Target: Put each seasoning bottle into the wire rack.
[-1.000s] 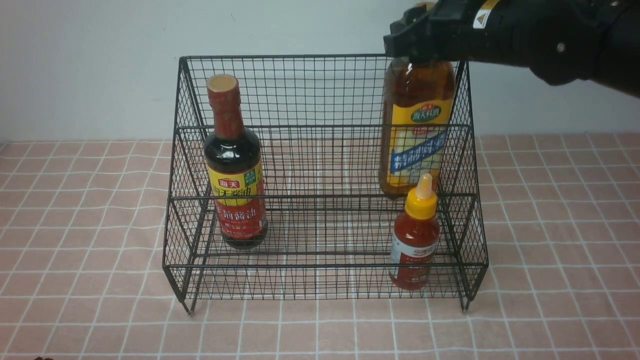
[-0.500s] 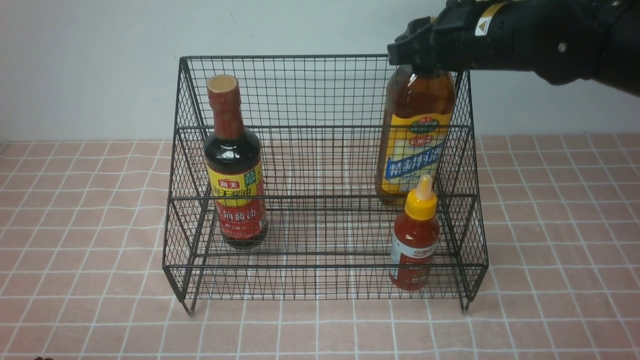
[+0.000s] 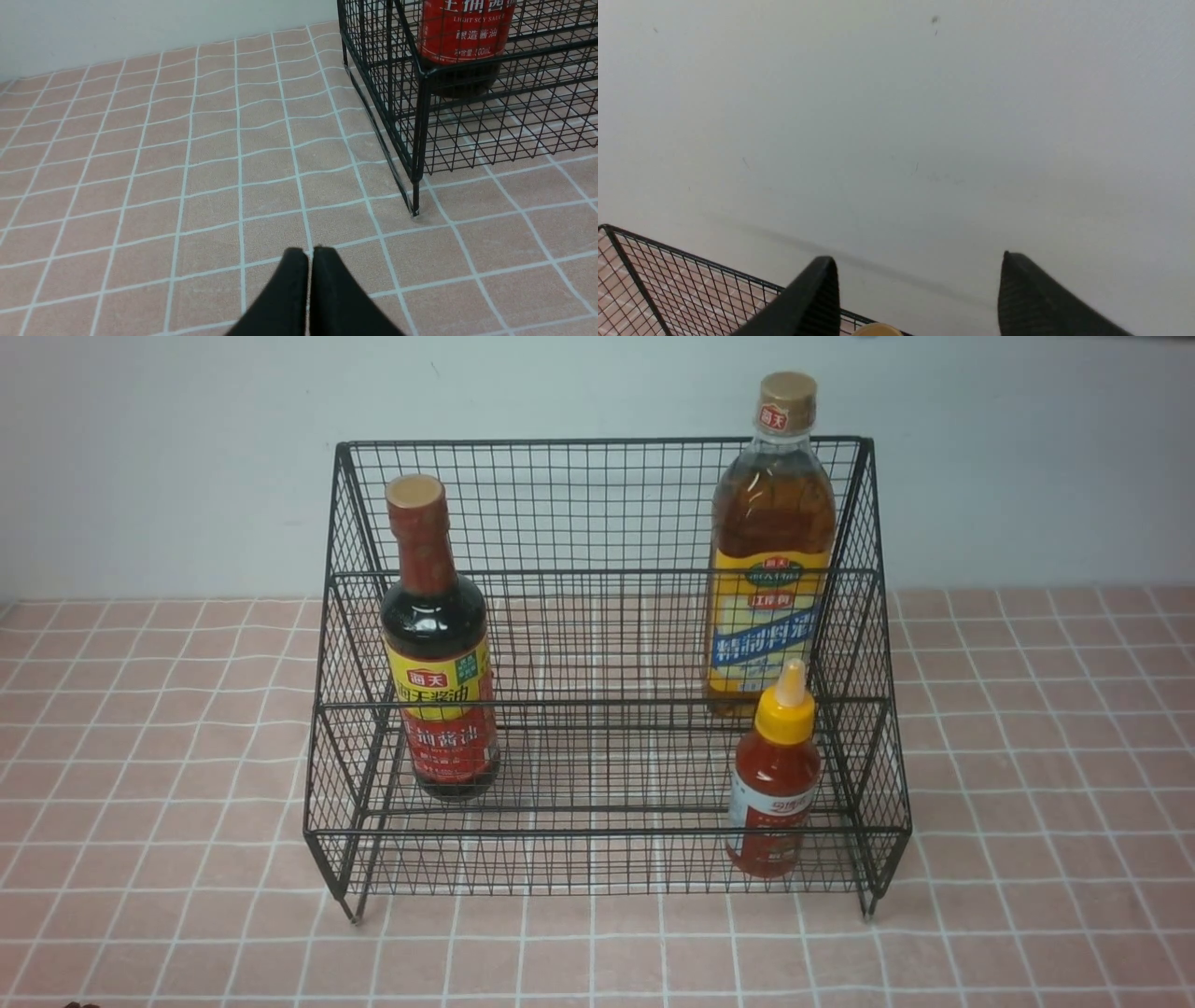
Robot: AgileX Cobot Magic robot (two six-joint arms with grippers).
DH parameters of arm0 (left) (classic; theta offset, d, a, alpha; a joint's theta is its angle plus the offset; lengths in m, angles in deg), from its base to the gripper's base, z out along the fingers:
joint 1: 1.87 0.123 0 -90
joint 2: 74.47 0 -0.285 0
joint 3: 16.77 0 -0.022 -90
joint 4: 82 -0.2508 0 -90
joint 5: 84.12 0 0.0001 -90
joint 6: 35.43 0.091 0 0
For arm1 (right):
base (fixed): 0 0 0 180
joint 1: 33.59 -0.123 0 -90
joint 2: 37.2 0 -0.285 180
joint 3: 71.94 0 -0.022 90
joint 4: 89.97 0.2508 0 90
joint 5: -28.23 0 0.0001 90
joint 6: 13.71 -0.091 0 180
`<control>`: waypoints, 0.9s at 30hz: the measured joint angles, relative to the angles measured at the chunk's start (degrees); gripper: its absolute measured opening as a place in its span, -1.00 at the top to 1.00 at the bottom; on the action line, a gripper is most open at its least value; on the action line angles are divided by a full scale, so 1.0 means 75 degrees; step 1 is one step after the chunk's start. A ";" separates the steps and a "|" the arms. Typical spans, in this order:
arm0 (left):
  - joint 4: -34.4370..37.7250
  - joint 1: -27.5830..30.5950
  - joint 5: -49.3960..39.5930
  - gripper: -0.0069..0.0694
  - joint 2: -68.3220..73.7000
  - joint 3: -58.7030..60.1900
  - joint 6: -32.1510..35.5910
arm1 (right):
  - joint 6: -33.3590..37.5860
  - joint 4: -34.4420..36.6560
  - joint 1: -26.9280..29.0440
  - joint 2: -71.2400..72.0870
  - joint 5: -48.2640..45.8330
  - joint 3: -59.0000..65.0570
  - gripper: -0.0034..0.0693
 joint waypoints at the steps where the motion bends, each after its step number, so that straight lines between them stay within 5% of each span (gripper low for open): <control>1: 0.0000 0.0000 0.0000 0.84 0.0000 0.0000 0.0000 | 0.0000 -0.0135 0.0000 0.0353 -0.0156 0.0000 -0.13; 3: 0.0000 0.0000 0.0000 0.84 0.0000 0.0000 0.0000 | -0.0008 -0.0226 0.0000 0.0716 -0.0388 -0.0005 -0.01; 8: 0.0000 0.0000 0.0000 0.84 0.0000 0.0000 0.0000 | -0.0091 -0.0540 0.0000 0.2469 -0.1246 0.0456 0.73; 10: 0.0000 0.0000 0.0000 0.84 0.0000 0.0000 0.0000 | -0.0091 -0.0580 0.0000 0.3219 -0.1268 0.0972 0.86; 21: 0.0000 0.0000 0.0000 0.84 0.0000 0.0000 0.0000 | -0.0140 0.0466 0.0000 0.7350 0.0087 0.5563 0.94; 27: 0.0000 0.0000 0.0000 0.84 0.0000 0.0000 0.0000 | -0.0140 0.1509 0.0000 0.9246 0.1896 0.8062 0.94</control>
